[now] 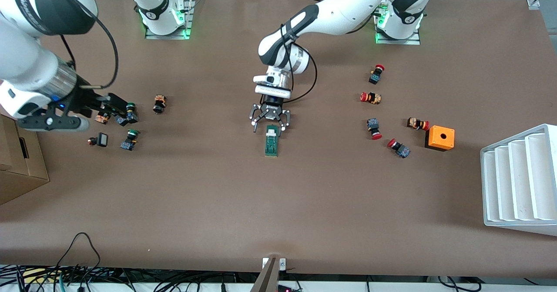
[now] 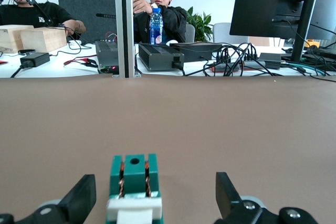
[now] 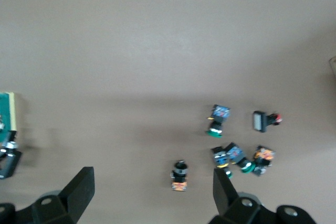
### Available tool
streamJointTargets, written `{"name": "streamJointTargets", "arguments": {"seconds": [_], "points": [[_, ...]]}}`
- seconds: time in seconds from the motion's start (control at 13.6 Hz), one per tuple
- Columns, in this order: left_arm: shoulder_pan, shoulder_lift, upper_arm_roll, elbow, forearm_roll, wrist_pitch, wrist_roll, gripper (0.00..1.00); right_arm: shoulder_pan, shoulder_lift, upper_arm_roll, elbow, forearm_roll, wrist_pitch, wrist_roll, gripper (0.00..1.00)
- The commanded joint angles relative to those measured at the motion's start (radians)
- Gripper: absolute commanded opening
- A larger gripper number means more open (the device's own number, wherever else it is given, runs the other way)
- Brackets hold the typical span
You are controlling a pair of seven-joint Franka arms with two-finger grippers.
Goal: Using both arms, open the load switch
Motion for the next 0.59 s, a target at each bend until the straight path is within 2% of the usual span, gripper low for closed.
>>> {"name": "streamJointTargets", "arguments": {"seconds": [0.0, 0.15, 0.29, 0.52], "points": [[0.015, -0.131, -0.019, -0.142, -0.073, 0.013, 0.01, 1.0, -0.047, -0.051, 0.013, -0.04, -0.021, -0.002, -0.116, 1.0], [0.026, -0.194, -0.061, -0.154, -0.221, 0.056, 0.032, 1.0, -0.086, -0.057, 0.013, -0.04, -0.02, -0.01, -0.191, 1.0], [0.026, -0.269, -0.071, -0.148, -0.411, 0.105, 0.187, 1.0, -0.108, -0.068, 0.01, -0.04, -0.017, -0.013, -0.257, 1.0], [0.061, -0.332, -0.126, -0.107, -0.657, 0.138, 0.382, 1.0, -0.108, -0.071, -0.043, -0.037, -0.013, -0.013, -0.331, 1.0]]}}
